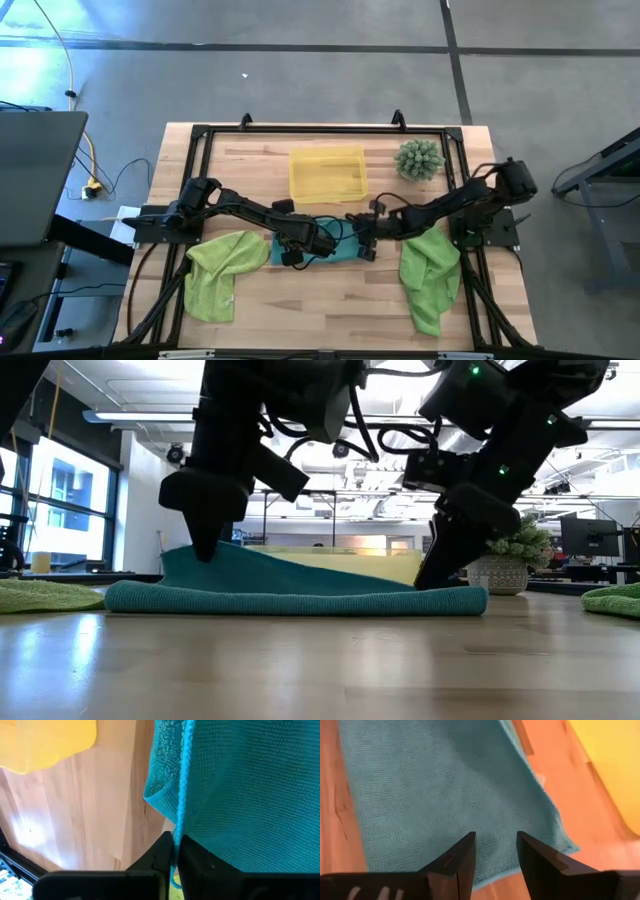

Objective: Roll microfiber towels into tight, uniform cylinder then place into a basket
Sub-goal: Fold the blue microfiber cloth

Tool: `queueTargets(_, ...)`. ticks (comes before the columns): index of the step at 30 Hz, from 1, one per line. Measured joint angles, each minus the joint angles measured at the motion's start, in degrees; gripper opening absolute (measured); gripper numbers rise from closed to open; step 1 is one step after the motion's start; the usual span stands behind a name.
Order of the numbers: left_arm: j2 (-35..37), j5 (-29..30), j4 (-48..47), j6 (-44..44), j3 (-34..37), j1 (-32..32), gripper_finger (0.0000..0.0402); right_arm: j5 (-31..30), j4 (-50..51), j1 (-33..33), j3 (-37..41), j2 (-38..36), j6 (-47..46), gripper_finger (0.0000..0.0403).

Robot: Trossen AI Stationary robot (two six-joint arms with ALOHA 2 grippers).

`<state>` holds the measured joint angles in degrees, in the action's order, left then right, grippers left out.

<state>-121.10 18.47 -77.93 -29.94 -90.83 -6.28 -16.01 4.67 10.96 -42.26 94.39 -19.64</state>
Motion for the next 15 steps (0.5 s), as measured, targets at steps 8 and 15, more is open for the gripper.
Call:
queueTargets(8, 0.0, 0.5, -0.7, -5.6, 0.0, 0.0, 0.0078, 0.0, 0.2, 0.4, 0.0, 0.6, -1.3, 0.0135)
queueTargets(15, 0.0, -4.1, 0.2, -5.6, 0.0, -1.4, 0.009, -1.0, -0.2, 0.1, 0.0, 1.8, -1.0, 0.0135)
